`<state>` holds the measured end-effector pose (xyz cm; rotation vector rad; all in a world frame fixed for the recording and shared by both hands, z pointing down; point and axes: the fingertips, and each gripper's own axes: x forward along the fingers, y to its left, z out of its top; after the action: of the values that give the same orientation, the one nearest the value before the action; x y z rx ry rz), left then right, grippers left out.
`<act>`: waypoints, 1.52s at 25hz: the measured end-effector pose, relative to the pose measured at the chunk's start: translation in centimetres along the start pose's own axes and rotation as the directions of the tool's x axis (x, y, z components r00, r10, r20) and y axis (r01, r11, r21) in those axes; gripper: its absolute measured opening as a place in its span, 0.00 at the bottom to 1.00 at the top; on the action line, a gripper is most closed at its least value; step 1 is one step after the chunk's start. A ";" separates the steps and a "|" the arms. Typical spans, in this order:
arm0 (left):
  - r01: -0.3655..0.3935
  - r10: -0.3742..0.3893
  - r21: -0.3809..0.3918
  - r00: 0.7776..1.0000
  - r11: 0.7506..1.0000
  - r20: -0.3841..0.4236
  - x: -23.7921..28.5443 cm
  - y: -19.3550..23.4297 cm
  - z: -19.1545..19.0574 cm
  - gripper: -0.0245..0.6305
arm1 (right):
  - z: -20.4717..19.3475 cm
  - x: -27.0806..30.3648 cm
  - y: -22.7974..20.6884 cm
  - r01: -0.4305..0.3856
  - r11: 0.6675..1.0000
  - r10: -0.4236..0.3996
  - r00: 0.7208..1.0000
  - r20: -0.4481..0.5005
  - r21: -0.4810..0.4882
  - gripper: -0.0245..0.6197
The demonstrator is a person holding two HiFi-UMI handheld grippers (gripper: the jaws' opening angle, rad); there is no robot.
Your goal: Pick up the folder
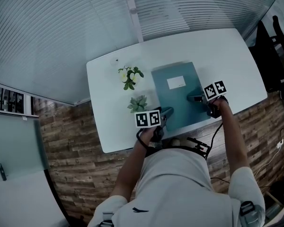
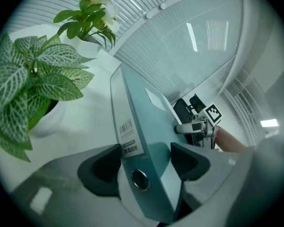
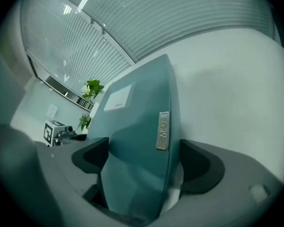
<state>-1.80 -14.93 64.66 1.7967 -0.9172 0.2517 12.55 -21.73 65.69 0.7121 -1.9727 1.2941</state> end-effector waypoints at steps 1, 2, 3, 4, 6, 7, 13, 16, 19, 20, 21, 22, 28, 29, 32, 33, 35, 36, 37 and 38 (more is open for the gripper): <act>0.013 -0.013 0.000 1.000 1.000 0.010 0.0 0.0 0.0 0.57 | 0.0 0.1 0.1 0.002 1.000 -0.002 1.000 0.006 0.009 0.76; 0.020 -0.020 0.000 1.000 1.000 0.021 -0.1 0.0 0.0 0.57 | 0.0 0.1 0.1 0.005 1.000 -0.006 1.000 0.010 0.013 0.77; 0.022 -0.022 0.000 0.999 1.000 0.031 -0.1 0.0 0.1 0.57 | 0.1 0.1 0.2 0.008 1.000 -0.008 1.000 0.017 0.015 0.78; 0.021 -0.021 0.000 0.999 1.000 0.037 -0.1 0.1 0.1 0.57 | 0.1 0.2 0.2 0.010 1.000 -0.011 1.000 0.026 0.018 0.78; 0.017 -0.017 0.000 0.999 1.000 0.040 -0.1 0.1 0.1 0.57 | 0.2 0.2 0.3 0.017 0.999 -0.018 0.999 0.050 0.029 0.79; 0.016 -0.016 0.000 0.999 1.000 0.040 -0.2 0.0 0.1 0.57 | 0.2 0.2 0.3 0.021 0.999 -0.024 0.998 0.064 0.039 0.80; -0.010 0.005 0.044 0.995 0.999 0.098 -0.2 0.0 0.3 0.57 | 0.7 0.4 0.1 0.036 0.995 -0.046 0.993 0.110 0.096 0.81; -0.022 0.012 0.075 0.991 0.997 0.136 -0.3 -0.3 0.5 0.57 | 0.8 0.0 0.2 -0.009 0.992 -0.008 0.990 0.142 0.123 0.81; -0.043 0.017 0.140 0.983 0.989 0.182 -0.8 -1.1 1.6 0.57 | 1.0 -0.4 0.6 -0.082 0.988 0.058 0.982 0.182 0.128 0.83; -0.048 0.015 0.162 0.980 0.986 0.196 -0.9 -1.4 2.1 0.57 | 1.1 -0.5 0.8 -0.101 0.987 0.075 0.977 0.198 0.122 0.86; -0.052 0.013 0.183 0.978 0.982 0.209 -1.0 -1.7 2.6 0.57 | 1.2 -0.5 0.9 -0.116 0.986 0.088 0.973 0.215 0.118 0.88; -0.057 0.010 0.204 0.975 0.977 0.221 -1.2 -1.9 3.0 0.57 | 1.3 -0.6 1.0 -0.128 0.985 0.098 0.967 0.234 0.118 0.88; -0.068 -0.023 0.370 0.971 0.927 0.238 -2.6 -4.3 4.2 0.57 | 0.6 -1.8 1.6 -0.271 0.951 0.213 0.923 0.321 0.150 0.87; -0.068 -0.031 0.397 0.971 0.915 0.238 -2.9 -4.7 4.4 0.57 | 0.5 -2.0 1.9 -0.306 0.939 0.240 0.912 0.333 0.161 0.87; -0.062 -0.060 0.487 0.971 0.871 0.232 -3.8 -5.9 4.6 0.57 | -0.2 -2.4 2.5 -0.409 0.892 0.333 0.882 0.332 0.191 0.87; -0.054 -0.077 0.522 0.971 0.851 0.225 -4.1 -6.4 4.6 0.57 | -0.7 -2.5 2.9 -0.441 0.875 0.371 0.875 0.310 0.197 0.86; -0.034 -0.113 0.592 0.971 0.805 0.210 -4.7 -7.4 4.7 0.57 | -1.6 -2.8 3.6 -0.507 0.836 0.451 0.852 0.264 0.208 0.86; -0.026 -0.132 0.625 0.970 0.780 0.205 -5.1 -7.7 4.8 0.57 | -1.9 -3.0 4.0 -0.541 0.812 0.488 0.835 0.254 0.217 0.86; -0.017 -0.153 0.656 0.968 0.755 0.201 -5.6 -8.0 4.9 0.57 | -2.1 -3.4 4.3 -0.576 0.787 0.524 0.813 0.252 0.222 0.83; -0.008 -0.175 0.684 0.964 0.729 0.198 -6.0 -8.4 5.0 0.57 | -2.3 -3.9 4.6 -0.611 0.762 0.561 0.788 0.253 0.213 0.80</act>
<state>-1.36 -15.24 53.20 2.6046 -0.9874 0.3385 12.14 -17.67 60.76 0.3316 -2.2816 1.9840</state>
